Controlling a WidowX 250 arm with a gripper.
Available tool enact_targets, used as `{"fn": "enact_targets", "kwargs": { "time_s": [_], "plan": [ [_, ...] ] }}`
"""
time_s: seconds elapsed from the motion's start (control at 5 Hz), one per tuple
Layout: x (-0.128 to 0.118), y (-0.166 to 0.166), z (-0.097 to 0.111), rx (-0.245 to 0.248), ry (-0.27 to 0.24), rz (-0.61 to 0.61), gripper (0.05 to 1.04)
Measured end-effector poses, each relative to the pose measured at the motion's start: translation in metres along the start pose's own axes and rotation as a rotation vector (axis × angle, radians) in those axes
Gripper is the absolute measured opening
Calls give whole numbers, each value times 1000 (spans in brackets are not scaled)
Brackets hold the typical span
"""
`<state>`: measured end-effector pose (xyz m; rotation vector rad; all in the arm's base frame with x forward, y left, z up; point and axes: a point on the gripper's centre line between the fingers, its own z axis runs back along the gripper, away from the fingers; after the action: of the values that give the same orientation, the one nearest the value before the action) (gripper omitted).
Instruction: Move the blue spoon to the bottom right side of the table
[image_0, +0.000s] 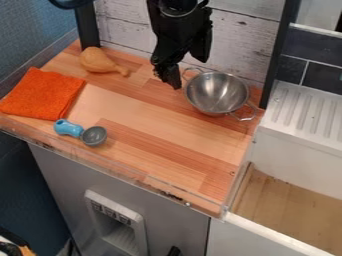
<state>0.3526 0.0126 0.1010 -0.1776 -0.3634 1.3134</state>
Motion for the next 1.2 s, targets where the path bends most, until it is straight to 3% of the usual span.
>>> {"fn": "enact_targets", "kwargs": {
  "time_s": [0.2,0.4,0.8,1.2],
  "plan": [
    [-3,6,-8,31,10,-3,1001],
    [14,20,-2,48,-4,52,1001],
    [43,56,5,106,-78,125,1001],
    [69,97,-18,212,-172,159,1001]
  ]
}}
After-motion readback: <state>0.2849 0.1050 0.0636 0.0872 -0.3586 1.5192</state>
